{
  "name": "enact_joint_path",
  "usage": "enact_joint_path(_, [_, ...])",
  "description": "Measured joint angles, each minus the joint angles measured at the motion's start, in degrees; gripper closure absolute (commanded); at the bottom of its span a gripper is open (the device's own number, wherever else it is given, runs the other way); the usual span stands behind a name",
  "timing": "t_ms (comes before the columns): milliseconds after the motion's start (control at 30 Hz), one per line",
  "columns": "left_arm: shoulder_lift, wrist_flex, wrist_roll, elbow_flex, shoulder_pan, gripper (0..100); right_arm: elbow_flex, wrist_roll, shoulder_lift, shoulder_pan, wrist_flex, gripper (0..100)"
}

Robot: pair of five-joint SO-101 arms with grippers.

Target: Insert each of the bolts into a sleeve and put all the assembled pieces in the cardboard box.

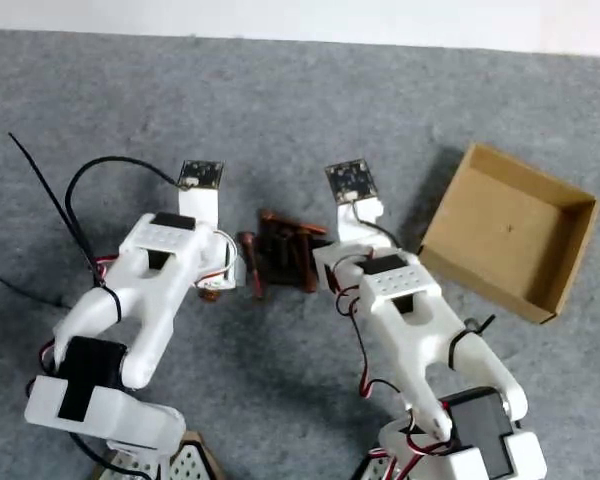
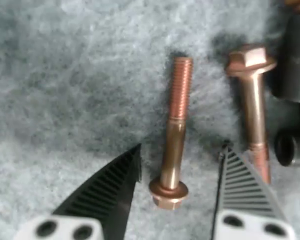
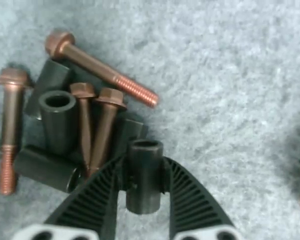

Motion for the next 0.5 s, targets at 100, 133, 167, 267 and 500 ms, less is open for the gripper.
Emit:
enact_joint_path(100, [0.0,0.0,-2.0,0.0,0.0,78,0.0,0.0,0.0,0.0,0.0,99.4])
enact_joint_path(133, [0.0,0.0,-2.7,0.0,0.0,81,0.0,0.0,0.0,0.0,0.0,99.4])
enact_joint_path(167, [0.0,0.0,-3.2,0.0,0.0,85,0.0,0.0,0.0,0.0,0.0,99.4])
enact_joint_path(267, [-0.1,0.0,-3.6,0.0,0.2,98,0.0,0.0,0.0,0.0,-0.1,99.4])
enact_joint_path(500, [0.0,0.0,-4.0,0.0,0.3,100,0.0,0.0,0.0,0.0,-0.1,99.4])
